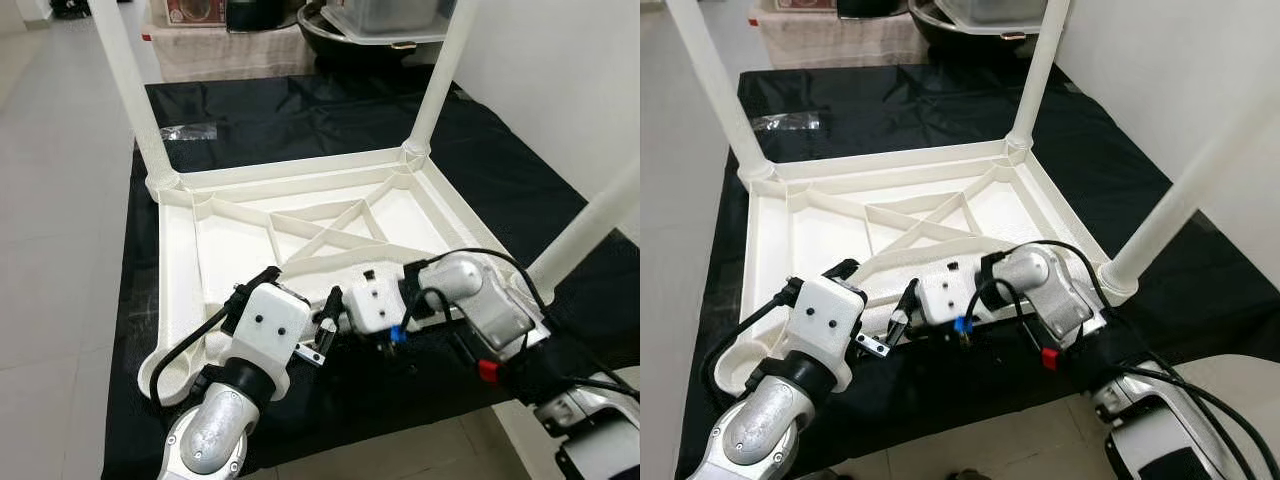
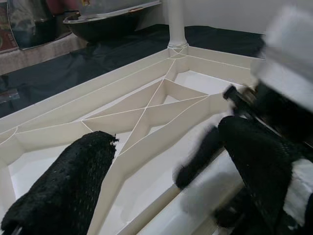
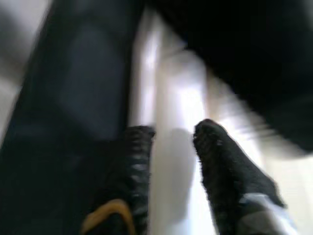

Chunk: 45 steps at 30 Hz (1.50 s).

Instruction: Building children table

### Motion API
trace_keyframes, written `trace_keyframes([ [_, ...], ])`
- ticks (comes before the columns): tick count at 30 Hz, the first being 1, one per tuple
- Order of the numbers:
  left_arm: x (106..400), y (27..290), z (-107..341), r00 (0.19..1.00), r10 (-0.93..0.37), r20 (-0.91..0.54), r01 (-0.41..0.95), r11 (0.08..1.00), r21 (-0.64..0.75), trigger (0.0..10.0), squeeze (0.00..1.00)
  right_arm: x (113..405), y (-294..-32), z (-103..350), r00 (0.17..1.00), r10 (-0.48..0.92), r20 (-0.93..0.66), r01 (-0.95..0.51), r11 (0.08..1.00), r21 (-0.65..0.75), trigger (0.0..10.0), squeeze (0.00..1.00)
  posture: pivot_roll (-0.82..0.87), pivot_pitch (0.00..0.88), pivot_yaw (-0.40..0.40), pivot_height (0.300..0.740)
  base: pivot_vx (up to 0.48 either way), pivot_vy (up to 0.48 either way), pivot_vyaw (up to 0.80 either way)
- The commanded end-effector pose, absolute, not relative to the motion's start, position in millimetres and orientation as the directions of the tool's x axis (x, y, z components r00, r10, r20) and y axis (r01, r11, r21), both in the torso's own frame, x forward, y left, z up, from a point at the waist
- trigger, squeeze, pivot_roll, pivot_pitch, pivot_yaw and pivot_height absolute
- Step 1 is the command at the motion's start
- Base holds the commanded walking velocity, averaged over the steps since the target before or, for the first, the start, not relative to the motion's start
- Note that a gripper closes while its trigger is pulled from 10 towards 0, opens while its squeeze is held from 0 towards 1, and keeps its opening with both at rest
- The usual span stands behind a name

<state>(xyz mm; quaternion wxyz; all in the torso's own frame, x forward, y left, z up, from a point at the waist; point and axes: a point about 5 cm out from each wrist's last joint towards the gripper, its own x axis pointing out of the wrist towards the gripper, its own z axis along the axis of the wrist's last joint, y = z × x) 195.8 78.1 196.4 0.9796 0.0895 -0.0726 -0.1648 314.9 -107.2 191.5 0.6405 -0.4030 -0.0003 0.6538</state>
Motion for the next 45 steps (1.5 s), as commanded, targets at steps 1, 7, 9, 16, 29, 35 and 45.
trace_keyframes([
  [1, 196, 76, 191, 0.935, -0.343, 0.089, 0.319, 0.924, 0.209, 10.0, 0.0, 318, -110, 200, 0.159, 0.858, -0.489, -0.859, -0.124, -0.497, 10.0, 0.58, 0.1, 0.12, -0.099, 0.74, 0.0, 0.0, 0.0],
  [7, 196, 77, 191, 0.935, -0.343, 0.085, 0.32, 0.923, 0.213, 10.0, 0.0, 320, -126, 218, 0.107, 0.883, -0.457, -0.933, -0.07, -0.354, 10.0, 0.0, 0.1, 0.121, -0.099, 0.74, 0.0, 0.0, 0.0],
  [9, 196, 78, 190, 0.937, -0.339, 0.082, 0.316, 0.925, 0.21, 10.0, 0.0, 326, -133, 229, 0.14, 0.906, -0.4, -0.951, 0.01, -0.31, 10.0, 0.0, 0.1, 0.122, -0.098, 0.74, 0.0, 0.0, 0.0],
  [16, 197, 81, 188, 0.945, -0.319, 0.074, 0.297, 0.93, 0.218, 10.0, 0.0, 376, -163, 246, 0.64, 0.755, -0.143, -0.763, 0.601, -0.239, 10.0, 0.0, 0.1, 0.123, -0.098, 0.74, 0.0, 0.0, 0.0],
  [29, 202, 91, 188, 0.963, -0.257, 0.079, 0.231, 0.942, 0.242, 10.0, 0.0, 364, -170, 233, 0.848, 0.517, 0.118, -0.519, 0.855, -0.011, 10.0, 0.0, 0.1, 0.119, -0.085, 0.74, 0.0, 0.0, 0.0],
  [35, 204, 96, 187, 0.97, -0.227, 0.084, 0.2, 0.947, 0.251, 10.0, 0.0, 354, -153, 226, 0.849, 0.505, 0.155, -0.517, 0.854, 0.05, 10.0, 0.0, 0.1, 0.101, -0.084, 0.74, 0.0, 0.0, -0.56],
  [45, 210, 101, 185, 0.977, -0.195, 0.083, 0.167, 0.95, 0.264, 10.0, 0.0, 343, -135, 219, 0.844, 0.509, 0.169, -0.526, 0.847, 0.077, 10.0, 0.0, 0.1, 0.092, -0.083, 0.74, 0.0, 0.0, -0.07],
])
